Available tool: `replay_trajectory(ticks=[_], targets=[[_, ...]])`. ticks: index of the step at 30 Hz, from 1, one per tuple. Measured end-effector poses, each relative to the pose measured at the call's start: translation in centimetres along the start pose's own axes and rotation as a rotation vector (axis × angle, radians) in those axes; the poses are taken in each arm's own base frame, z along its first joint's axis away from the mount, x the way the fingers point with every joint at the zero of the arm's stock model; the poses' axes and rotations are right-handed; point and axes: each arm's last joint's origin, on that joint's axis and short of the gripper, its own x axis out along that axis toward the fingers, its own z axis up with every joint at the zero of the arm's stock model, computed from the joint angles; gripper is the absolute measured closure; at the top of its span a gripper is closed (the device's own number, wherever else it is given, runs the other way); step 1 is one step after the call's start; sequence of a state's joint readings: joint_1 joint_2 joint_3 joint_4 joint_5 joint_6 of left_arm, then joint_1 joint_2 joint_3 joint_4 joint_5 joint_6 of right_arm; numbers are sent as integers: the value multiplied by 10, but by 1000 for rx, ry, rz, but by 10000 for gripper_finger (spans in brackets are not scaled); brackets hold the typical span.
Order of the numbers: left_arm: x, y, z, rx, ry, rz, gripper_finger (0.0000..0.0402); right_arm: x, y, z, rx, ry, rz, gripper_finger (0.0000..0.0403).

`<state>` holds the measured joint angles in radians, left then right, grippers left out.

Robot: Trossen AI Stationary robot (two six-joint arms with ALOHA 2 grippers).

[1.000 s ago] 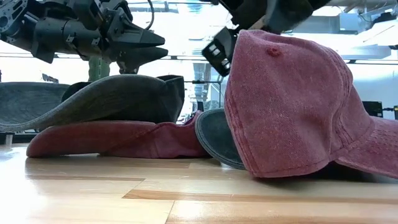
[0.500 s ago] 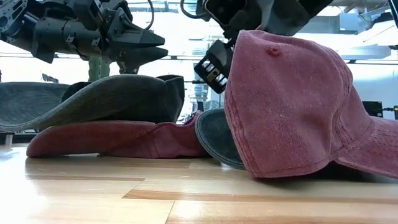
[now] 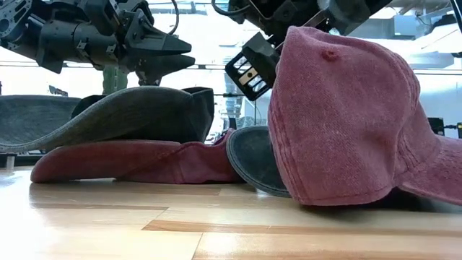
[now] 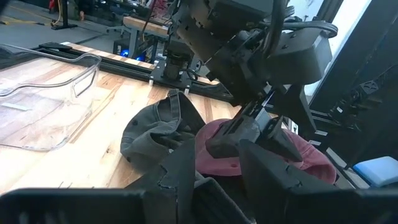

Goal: Pick & Place hat
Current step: Put the right red cap into the right transparent bin

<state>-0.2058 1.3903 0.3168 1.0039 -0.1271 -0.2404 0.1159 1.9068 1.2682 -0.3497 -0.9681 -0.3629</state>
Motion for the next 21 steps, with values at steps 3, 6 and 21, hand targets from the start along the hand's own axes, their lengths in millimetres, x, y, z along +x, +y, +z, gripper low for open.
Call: replay_trajectory(ticks=[3,6,21], targets=[[0,0,0,0,0,0,279,0,0,0,-37,2,-10,177],[0,0,0,0,0,0,279,0,-1,1,-68,2,-22,177],[0,0,0,0,0,0,279,8,0,-10,-12,83,-23,186]])
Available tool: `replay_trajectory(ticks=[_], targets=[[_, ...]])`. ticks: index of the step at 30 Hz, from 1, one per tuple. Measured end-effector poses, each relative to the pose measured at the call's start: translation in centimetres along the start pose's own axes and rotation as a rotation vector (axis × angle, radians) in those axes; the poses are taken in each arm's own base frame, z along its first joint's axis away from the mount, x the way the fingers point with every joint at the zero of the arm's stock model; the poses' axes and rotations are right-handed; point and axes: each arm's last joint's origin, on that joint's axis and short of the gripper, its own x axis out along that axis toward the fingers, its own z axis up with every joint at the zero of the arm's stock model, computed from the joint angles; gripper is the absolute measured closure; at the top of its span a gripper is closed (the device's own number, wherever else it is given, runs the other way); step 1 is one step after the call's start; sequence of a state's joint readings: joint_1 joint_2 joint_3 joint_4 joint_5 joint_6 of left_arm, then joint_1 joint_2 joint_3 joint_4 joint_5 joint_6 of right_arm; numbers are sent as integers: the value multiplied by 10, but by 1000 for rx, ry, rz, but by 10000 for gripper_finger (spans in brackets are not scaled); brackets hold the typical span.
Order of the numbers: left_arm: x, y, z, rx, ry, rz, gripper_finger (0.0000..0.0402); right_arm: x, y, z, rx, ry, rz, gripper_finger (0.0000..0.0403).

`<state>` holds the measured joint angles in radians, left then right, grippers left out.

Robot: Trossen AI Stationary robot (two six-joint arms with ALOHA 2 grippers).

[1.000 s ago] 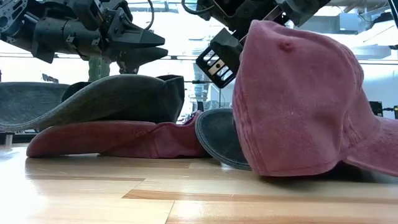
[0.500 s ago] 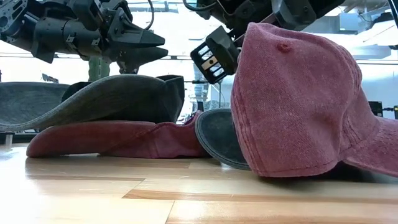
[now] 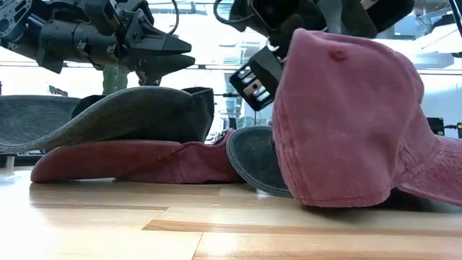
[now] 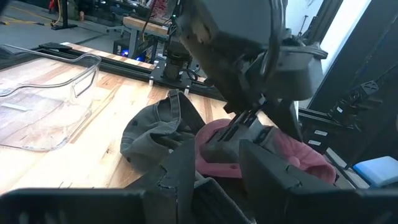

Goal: Pick & Place hat
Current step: Put the right red cap into the right transparent bin

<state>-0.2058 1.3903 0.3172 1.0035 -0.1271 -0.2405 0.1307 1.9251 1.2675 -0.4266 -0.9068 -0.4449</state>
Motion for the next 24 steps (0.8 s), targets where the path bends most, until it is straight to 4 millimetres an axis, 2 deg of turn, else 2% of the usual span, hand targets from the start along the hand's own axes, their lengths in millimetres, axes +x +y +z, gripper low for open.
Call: replay_trajectory(ticks=[4,8,15,20,24], targets=[[0,0,0,0,0,0,279,5,-4,-8,38,28,12,209],[0,0,0,0,0,3,279,6,-5,-7,29,24,10,252],[0,0,0,0,1,3,279,5,-5,-6,22,21,8,385],[0,0,0,0,1,3,279,-1,3,1,27,23,-25,392],[0,0,-1,0,1,4,279,-12,22,17,-10,24,-61,398]])
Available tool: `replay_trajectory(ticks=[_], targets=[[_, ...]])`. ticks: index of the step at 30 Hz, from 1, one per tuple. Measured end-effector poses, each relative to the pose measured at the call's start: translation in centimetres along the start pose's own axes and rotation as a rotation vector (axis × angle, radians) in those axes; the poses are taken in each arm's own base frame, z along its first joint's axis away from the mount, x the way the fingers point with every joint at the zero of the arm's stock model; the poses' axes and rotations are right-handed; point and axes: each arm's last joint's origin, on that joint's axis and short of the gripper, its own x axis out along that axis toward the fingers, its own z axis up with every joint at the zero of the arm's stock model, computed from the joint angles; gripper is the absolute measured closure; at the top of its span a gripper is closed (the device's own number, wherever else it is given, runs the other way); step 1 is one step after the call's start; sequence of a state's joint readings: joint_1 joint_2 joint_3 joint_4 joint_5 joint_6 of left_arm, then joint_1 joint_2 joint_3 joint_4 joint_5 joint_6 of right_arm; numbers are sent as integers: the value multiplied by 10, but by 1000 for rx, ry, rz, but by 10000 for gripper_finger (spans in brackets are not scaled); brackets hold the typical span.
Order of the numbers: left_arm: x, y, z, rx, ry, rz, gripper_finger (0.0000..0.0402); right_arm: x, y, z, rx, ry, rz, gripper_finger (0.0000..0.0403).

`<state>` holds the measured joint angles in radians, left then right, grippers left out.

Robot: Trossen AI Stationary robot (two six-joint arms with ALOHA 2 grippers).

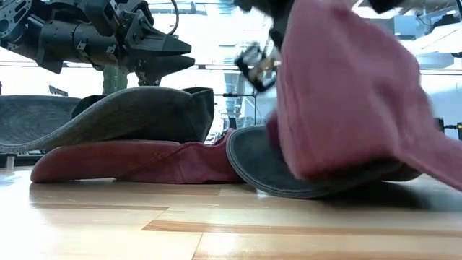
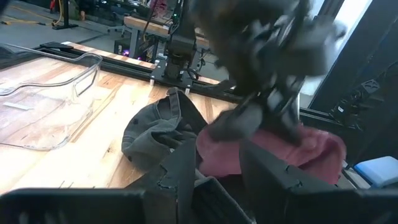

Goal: Pick & Place hat
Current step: Put the right red cap into the right transparent bin

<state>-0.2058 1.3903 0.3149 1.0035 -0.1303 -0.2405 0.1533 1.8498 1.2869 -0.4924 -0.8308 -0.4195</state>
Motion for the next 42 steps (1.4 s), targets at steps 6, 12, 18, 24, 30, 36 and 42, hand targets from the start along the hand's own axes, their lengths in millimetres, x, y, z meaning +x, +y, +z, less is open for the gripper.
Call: replay_trajectory(ticks=[6,12,18,24,30,36,42], targets=[[0,0,0,0,0,0,279,-32,41,26,-89,-3,-130,399],[0,0,0,0,0,0,279,-70,78,38,-123,-12,-322,401],[0,0,0,0,0,0,279,-102,105,43,-136,-47,-504,402],[0,0,0,-1,-6,2,279,-122,121,44,-164,-79,-589,402],[6,2,20,6,-141,57,279,-127,126,45,-288,-70,-603,402],[20,0,49,20,-237,45,279,-135,115,47,-360,-88,-657,402],[22,0,53,48,-255,80,279,-162,108,42,-329,-120,-778,403]])
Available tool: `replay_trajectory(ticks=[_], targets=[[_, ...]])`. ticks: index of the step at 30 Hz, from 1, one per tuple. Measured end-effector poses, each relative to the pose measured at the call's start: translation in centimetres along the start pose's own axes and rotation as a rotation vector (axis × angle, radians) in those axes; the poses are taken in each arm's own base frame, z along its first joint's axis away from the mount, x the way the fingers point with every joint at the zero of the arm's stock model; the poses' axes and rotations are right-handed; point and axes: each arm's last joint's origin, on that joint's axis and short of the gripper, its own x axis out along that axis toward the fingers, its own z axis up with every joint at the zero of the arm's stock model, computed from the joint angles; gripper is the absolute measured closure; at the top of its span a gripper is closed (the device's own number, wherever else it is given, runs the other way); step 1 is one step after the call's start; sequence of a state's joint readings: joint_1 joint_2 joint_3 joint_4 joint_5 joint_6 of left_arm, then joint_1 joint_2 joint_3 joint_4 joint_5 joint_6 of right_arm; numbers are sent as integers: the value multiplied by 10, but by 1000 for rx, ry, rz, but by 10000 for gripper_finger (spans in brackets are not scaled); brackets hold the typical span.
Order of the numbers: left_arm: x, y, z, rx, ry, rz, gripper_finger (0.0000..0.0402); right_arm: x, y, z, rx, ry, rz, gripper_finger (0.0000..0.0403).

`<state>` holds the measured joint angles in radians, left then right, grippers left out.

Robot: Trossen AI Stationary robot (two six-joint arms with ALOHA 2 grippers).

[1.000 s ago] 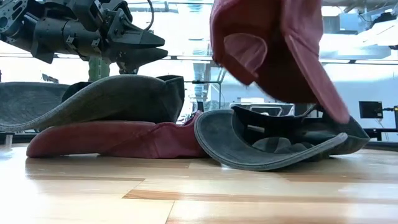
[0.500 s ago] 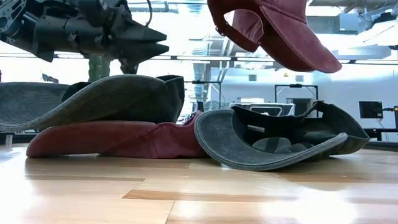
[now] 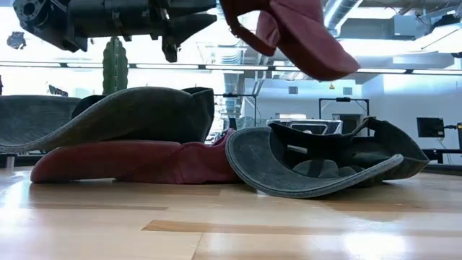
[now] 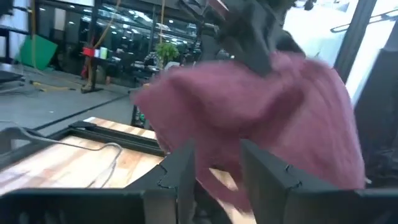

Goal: Pick & Place hat
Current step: Put the right red cap into the right transparent bin

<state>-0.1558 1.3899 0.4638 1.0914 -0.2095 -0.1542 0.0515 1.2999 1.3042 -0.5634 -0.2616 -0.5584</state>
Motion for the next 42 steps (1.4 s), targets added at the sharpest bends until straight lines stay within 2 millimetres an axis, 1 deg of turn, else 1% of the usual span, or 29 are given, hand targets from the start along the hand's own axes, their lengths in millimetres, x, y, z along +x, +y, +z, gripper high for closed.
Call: replay_trajectory(ticks=[4,7,10,14,19,22,26,30,33,37,42], targets=[[0,1,-2,7,20,25,279,-19,-20,-9,36,20,-141,403],[0,2,-5,32,44,51,279,-34,-37,-17,72,48,-282,403],[-1,4,-9,44,83,101,279,-46,-55,-30,124,114,-422,403],[-1,6,-14,46,125,129,279,-57,-81,-54,244,194,-562,403],[-2,6,-14,33,129,131,279,-64,-117,-93,424,265,-703,403],[-2,6,-15,35,137,132,279,-62,-136,-116,524,287,-786,403],[-2,7,-18,43,169,137,279,-50,-156,-145,678,317,-877,403],[-3,7,-21,51,197,141,279,-36,-166,-172,787,403,-962,403],[-3,7,-21,52,203,142,279,-27,-172,-186,826,432,-1005,403],[-3,8,-23,56,216,145,279,-18,-177,-191,845,400,-1018,403],[-3,8,-23,57,220,145,279,-14,-174,-179,829,345,-1016,403]])
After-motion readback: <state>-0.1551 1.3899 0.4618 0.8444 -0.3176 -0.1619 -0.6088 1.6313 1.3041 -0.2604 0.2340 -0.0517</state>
